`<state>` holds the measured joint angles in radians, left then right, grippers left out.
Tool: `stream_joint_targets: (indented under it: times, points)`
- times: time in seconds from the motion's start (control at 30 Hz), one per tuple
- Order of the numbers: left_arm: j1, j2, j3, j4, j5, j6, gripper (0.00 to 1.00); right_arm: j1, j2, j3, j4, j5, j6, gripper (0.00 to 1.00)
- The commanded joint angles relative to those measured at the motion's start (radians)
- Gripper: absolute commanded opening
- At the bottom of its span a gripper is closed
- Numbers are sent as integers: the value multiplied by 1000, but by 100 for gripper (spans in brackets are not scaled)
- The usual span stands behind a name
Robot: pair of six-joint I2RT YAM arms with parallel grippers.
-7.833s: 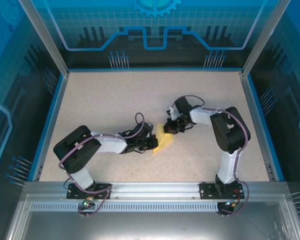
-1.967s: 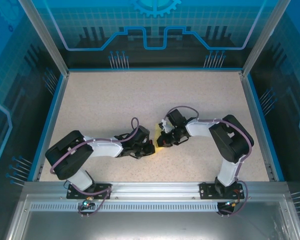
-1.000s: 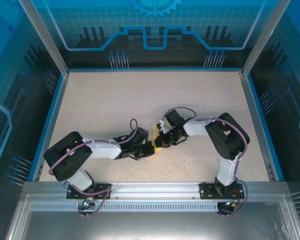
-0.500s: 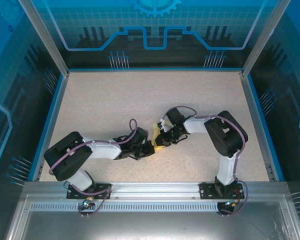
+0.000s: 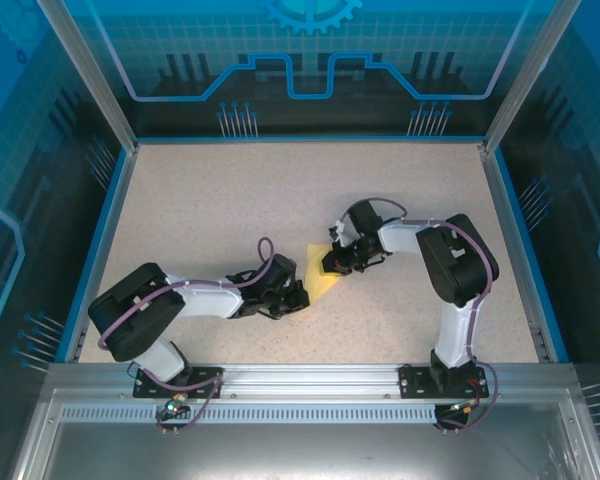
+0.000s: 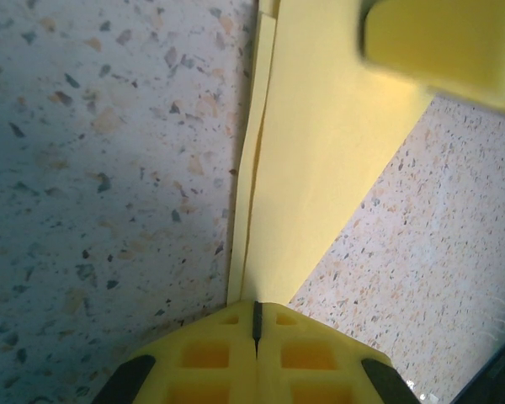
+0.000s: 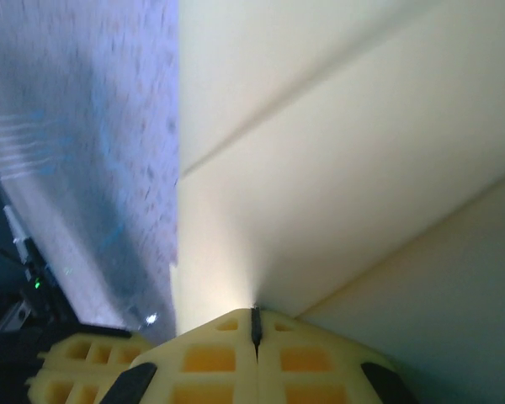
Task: Fold a paper plane with a square sheet of paper (pick it up from the middle)
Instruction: Fourth fold the wing at the center of the table.
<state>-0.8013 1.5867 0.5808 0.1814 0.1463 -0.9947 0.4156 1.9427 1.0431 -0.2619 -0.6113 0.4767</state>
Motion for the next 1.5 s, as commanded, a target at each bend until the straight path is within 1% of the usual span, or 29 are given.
stream_joint_targets:
  times: [0.0,0.33,0.5,0.57,0.67,0.7,0.77,0.8,0.83,0.9,1.0,1.03,1.07,1.13,1.27,1.33,1.47]
  points:
    - [-6,42,-32,-201,21,-2,0,-51,37,49,-3,127,-33,0]
    - [-6,33,-28,-203,21,5,0,-118,72,164,-53,170,-34,0]
    - [-6,29,-23,-210,19,10,0,-138,49,198,-68,192,-26,0]
    - [-6,24,-17,-210,16,22,0,-138,25,188,-38,147,-11,0]
    - [-6,8,5,-223,0,57,0,-136,-30,149,6,110,21,7]
    - [-6,4,17,-235,-7,67,0,-136,-56,125,24,117,36,12]
    - [-6,-13,46,-243,-13,90,2,-136,-120,59,59,129,68,25]
    - [-6,-25,60,-243,-13,100,6,-136,-146,35,66,133,81,29]
    - [-6,-40,78,-244,-12,111,13,-136,-172,10,69,133,93,33]
    - [-6,-69,118,-247,-5,134,20,-136,-213,-39,75,120,115,43]
    - [-7,-111,181,-273,-29,161,36,-133,-248,-121,128,37,151,55]
    - [-4,-123,197,-292,-48,169,40,-129,-255,-140,139,13,160,57]
    - [-3,-134,208,-310,-67,171,43,-124,-258,-154,147,0,166,57]
    - [1,-156,220,-346,-121,167,54,-105,-263,-178,153,-11,173,58]
    - [16,-193,203,-388,-212,138,68,-73,-233,-200,178,-24,193,56]
    - [27,-206,192,-411,-241,126,74,-56,-208,-202,217,-46,212,55]
    - [40,-214,181,-453,-278,113,82,-29,-170,-186,235,-41,227,51]
